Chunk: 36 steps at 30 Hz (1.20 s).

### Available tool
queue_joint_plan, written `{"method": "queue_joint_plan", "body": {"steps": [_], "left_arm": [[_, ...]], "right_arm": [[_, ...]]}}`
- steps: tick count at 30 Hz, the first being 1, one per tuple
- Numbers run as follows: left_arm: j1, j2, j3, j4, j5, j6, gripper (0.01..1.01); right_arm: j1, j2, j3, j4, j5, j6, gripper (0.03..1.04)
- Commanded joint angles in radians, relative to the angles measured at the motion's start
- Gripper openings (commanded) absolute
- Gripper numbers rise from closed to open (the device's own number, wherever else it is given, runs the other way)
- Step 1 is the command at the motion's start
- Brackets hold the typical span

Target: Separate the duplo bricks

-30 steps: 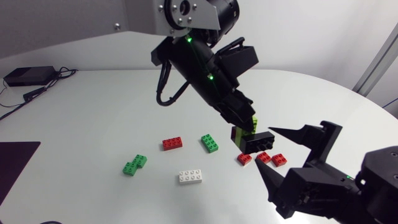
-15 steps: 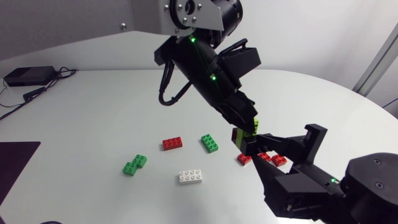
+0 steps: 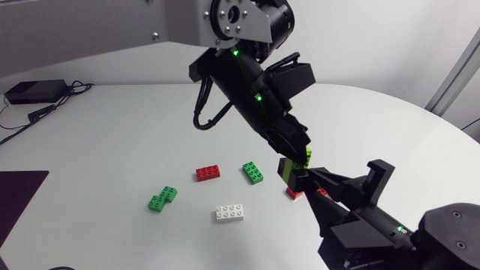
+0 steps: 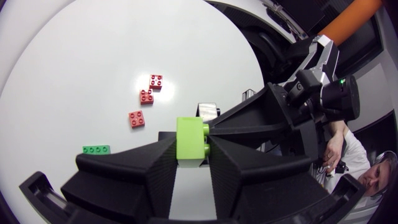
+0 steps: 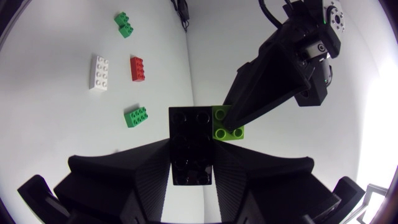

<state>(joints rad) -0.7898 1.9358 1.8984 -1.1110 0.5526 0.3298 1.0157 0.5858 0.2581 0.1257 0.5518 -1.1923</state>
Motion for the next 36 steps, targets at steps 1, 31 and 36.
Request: {"method": "queue_joint_plan", "body": {"steps": [1, 31, 36], "left_arm": [[0.012, 0.011, 0.041, -0.013, 0.035, 0.011, 0.248], [0.121, -0.230, -0.256, 0.270, -0.169, 0.075, 0.254], [0.086, -0.285, -0.358, 0.349, -0.203, 0.064, 0.256]], "right_arm": [[0.004, -0.001, -0.053, 0.048, 0.028, -0.078, 0.13], [-0.307, 0.212, 0.187, -0.285, -0.277, 0.588, 0.11], [-0.393, 0.315, 0.204, -0.362, -0.398, 0.698, 0.11]]}}
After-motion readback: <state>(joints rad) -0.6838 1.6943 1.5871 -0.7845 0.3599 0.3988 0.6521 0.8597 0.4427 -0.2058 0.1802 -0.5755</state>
